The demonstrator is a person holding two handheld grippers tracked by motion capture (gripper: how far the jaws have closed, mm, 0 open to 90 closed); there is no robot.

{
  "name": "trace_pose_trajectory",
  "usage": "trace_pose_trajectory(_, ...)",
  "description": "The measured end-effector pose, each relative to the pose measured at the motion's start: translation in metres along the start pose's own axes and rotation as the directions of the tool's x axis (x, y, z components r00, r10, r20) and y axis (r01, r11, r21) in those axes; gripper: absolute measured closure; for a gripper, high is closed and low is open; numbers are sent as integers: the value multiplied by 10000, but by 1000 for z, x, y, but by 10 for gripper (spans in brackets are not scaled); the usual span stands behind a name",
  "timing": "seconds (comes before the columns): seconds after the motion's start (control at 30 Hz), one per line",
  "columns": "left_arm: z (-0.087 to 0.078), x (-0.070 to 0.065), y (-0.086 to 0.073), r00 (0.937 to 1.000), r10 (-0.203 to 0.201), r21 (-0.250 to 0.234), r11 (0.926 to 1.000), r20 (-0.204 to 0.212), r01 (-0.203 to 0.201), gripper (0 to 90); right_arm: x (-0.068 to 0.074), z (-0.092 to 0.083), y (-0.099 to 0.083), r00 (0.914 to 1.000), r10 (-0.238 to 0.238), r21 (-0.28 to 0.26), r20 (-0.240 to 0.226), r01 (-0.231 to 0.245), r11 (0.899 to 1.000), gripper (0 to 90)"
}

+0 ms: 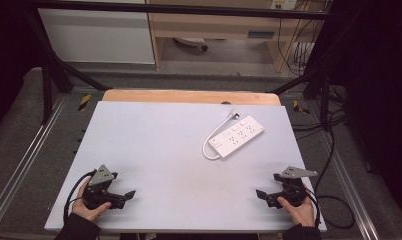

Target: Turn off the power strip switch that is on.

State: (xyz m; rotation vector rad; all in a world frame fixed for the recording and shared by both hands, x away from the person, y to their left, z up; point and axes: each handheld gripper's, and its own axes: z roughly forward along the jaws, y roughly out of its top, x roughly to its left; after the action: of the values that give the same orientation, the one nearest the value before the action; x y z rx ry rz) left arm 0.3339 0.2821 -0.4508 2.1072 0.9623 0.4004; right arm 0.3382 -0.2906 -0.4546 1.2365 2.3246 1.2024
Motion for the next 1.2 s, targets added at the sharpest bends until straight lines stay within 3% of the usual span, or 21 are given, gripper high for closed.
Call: trace_pose_trajectory(1.2, 0, 2, 0, 9999, -95, -15, 10000, -104, 95, 52, 6, 4, 9, 9999, -127, -139, -67, 126, 9998, 11)
